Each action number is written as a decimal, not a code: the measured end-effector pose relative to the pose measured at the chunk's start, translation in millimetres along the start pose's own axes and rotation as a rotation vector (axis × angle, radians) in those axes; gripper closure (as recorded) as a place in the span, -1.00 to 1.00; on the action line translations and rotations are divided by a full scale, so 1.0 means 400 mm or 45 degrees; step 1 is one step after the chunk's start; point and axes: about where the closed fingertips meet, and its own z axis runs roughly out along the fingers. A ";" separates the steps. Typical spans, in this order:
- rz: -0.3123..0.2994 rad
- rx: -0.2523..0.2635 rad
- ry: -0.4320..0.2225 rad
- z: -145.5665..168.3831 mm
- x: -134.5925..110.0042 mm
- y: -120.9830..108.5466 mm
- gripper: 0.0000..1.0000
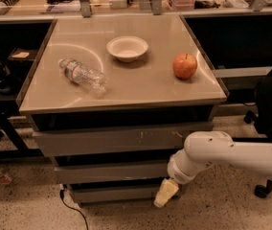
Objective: Open middle drawer
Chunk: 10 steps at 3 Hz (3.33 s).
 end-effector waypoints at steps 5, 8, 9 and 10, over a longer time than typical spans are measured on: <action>-0.039 0.016 -0.056 0.155 -0.033 -0.122 -1.00; -0.039 -0.034 0.029 0.201 -0.007 -0.108 -1.00; -0.028 -0.054 0.106 0.154 0.014 -0.051 -1.00; 0.001 -0.081 0.154 0.113 0.053 0.014 -1.00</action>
Offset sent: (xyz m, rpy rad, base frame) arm 0.0353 -0.0031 -0.0515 0.0261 -0.0392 -0.0160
